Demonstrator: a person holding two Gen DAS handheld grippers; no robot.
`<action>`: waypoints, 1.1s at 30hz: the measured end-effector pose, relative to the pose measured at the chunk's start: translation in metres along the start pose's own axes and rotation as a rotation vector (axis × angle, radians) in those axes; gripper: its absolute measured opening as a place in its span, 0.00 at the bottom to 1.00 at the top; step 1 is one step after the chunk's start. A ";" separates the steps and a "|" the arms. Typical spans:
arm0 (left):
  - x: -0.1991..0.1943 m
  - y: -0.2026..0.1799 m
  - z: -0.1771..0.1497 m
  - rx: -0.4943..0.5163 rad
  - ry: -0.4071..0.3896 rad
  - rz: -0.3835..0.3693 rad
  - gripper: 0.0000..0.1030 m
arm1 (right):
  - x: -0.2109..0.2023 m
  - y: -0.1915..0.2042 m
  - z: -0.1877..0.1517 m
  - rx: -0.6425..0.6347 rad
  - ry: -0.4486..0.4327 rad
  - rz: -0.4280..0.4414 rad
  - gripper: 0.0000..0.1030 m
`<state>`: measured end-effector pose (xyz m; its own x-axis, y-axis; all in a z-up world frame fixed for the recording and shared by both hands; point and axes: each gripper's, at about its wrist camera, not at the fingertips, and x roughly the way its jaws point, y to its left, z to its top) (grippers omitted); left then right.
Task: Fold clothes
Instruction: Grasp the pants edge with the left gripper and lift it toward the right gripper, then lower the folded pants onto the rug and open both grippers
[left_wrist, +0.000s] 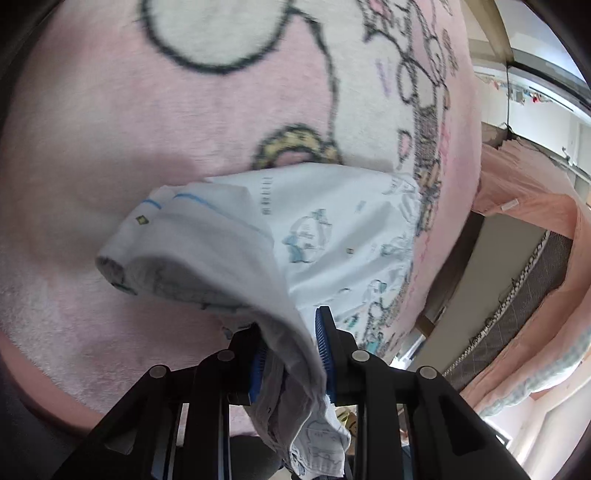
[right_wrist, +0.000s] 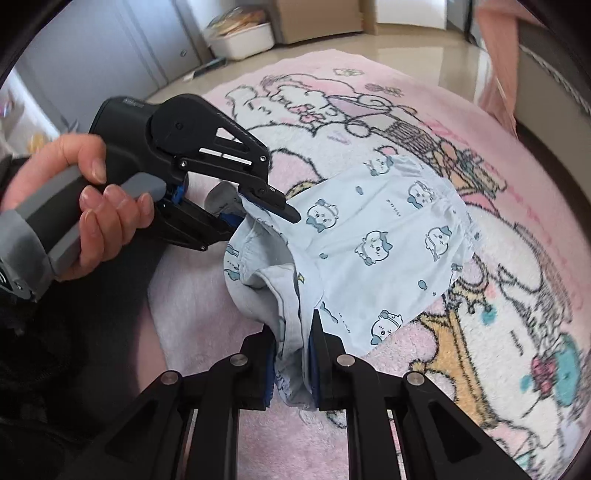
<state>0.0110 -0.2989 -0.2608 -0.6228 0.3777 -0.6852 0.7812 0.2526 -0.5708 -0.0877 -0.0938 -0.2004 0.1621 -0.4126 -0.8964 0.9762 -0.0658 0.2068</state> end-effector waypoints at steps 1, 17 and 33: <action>0.002 -0.004 0.001 0.004 0.005 -0.001 0.22 | -0.001 -0.004 0.001 0.015 -0.006 0.009 0.12; 0.033 -0.062 0.025 0.044 0.047 0.039 0.22 | 0.002 -0.063 0.029 0.073 0.009 0.006 0.12; 0.059 -0.144 0.051 0.158 0.042 0.153 0.22 | 0.006 -0.123 0.087 0.028 0.117 -0.063 0.12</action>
<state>-0.1407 -0.3579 -0.2420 -0.4924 0.4384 -0.7519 0.8483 0.0483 -0.5273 -0.2196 -0.1671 -0.1969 0.1175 -0.2979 -0.9473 0.9808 -0.1144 0.1577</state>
